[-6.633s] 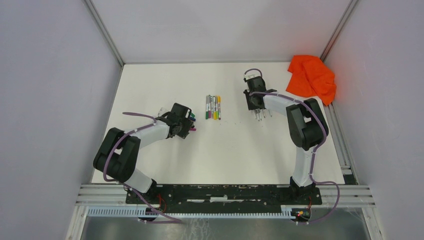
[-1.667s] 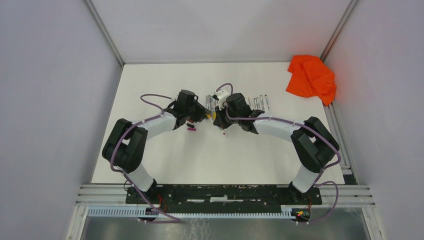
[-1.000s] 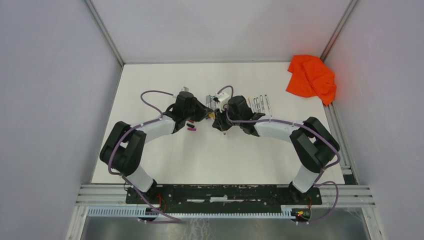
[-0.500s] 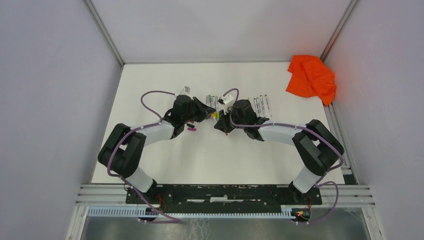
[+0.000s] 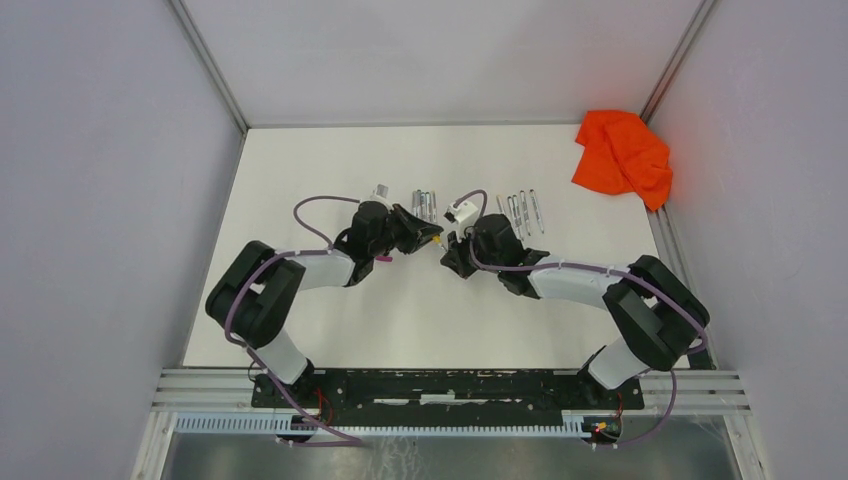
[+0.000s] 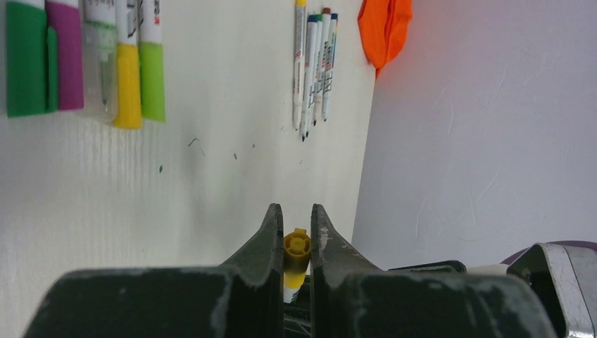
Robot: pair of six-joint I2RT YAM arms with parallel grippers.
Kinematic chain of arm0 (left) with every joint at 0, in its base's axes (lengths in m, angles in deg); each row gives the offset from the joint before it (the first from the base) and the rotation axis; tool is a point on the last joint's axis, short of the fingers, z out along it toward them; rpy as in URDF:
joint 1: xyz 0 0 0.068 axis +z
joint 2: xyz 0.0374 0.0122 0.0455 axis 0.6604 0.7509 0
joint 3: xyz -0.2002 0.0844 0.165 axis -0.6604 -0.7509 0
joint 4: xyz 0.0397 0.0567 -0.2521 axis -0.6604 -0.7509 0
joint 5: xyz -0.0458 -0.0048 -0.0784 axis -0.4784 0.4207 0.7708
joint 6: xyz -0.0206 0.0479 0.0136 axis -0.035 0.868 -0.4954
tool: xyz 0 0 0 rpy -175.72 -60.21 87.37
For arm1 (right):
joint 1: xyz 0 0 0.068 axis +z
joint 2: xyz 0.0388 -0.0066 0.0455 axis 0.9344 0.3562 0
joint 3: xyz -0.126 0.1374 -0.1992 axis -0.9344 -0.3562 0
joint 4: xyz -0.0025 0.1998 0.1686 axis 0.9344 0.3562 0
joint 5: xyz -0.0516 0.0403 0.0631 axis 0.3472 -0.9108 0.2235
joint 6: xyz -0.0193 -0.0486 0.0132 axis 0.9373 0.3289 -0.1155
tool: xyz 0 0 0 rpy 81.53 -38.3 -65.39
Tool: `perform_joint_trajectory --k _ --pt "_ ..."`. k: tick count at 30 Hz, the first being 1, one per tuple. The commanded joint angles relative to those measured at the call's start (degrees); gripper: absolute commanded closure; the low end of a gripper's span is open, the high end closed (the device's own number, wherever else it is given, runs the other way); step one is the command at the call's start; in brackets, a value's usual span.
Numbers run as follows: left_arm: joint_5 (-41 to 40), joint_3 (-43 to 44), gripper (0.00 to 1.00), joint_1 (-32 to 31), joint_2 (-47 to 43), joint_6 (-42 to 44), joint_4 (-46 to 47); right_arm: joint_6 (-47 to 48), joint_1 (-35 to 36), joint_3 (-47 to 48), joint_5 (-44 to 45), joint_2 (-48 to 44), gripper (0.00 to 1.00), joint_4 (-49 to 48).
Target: Open the pen caps
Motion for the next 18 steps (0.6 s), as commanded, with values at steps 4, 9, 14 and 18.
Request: perform_joint_trajectory --k 4,9,14,18 --pt "-12.94 -1.59 0.98 1.04 -7.51 -5.72 -7.68 2.69 4.93 -5.46 10.02 -4.98 1.00 7.07" --pt "-19.09 2.68 0.98 -1.47 -12.08 -1.65 -20.27 2.08 7.52 -7.37 15.23 -6.92 1.00 9.08" --pt "-25.36 7.26 0.98 -3.59 -15.45 2.72 -31.91 0.96 9.04 -8.68 17.65 -9.79 1.00 10.34" --pt "-29.74 8.38 0.98 -3.52 -16.31 1.24 -38.68 0.40 9.06 -7.82 20.93 -11.51 1.00 12.22"
